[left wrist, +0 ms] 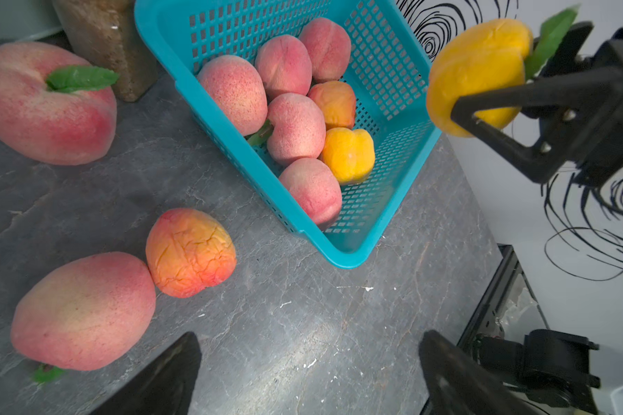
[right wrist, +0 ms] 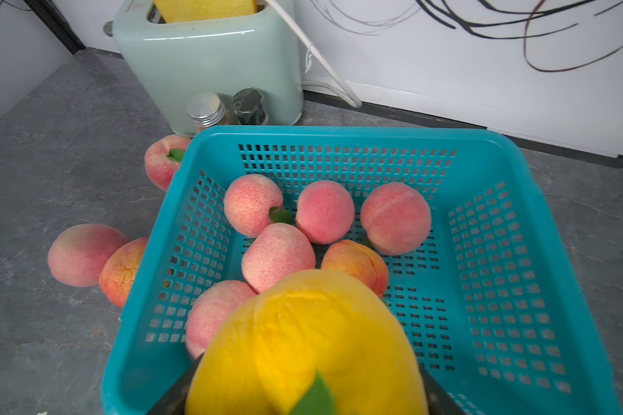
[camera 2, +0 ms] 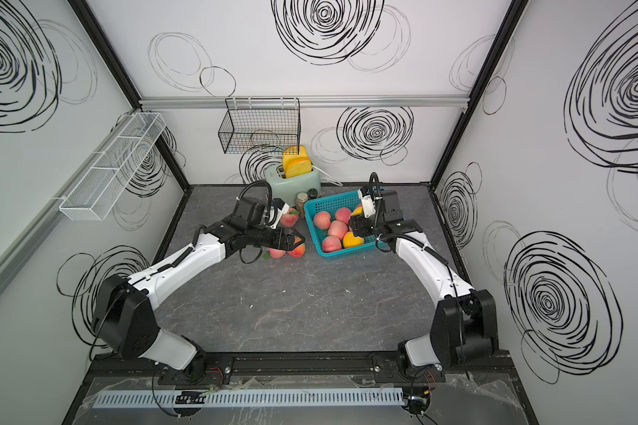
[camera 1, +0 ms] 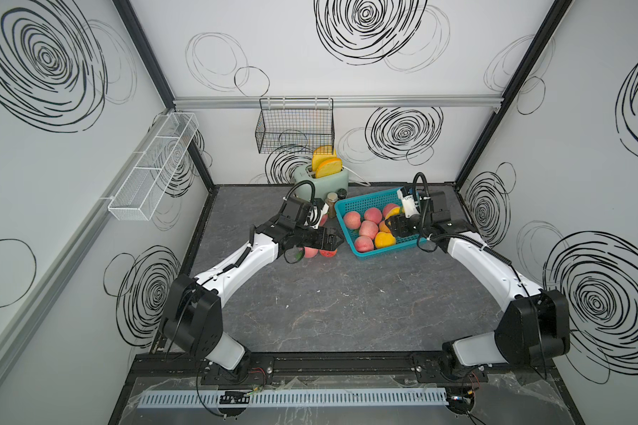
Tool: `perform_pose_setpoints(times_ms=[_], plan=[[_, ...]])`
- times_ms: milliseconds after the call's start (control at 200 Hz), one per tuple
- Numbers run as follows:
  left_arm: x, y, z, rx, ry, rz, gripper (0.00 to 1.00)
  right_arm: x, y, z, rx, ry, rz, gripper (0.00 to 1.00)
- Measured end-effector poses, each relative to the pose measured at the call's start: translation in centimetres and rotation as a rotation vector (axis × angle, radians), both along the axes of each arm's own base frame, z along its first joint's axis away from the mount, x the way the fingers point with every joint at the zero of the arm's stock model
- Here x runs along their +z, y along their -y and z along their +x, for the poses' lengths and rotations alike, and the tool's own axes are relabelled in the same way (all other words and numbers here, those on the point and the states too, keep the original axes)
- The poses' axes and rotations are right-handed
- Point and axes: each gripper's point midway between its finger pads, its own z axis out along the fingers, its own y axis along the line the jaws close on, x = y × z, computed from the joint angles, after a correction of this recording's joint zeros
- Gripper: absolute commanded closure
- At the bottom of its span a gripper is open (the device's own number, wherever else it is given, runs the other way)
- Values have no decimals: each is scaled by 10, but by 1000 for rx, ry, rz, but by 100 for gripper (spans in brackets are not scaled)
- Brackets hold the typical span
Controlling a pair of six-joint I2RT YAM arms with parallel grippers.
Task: Put the peaches into the basket
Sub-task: Place the peach in the basket.
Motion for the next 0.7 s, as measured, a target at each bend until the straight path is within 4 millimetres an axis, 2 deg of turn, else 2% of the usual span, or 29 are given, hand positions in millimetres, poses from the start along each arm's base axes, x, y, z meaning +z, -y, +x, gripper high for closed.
perform_pose_setpoints(times_ms=[115, 385, 700], plan=[[5, 8, 1, -18, 38, 44, 2, -10, 14, 11, -41, -24, -11, 26], [16, 8, 7, -9, 118, 132, 2, -40, 33, 28, -96, -92, -40, 26], [13, 10, 4, -18, 126, 159, 2, -57, 52, 46, -159, -121, -81, 27]])
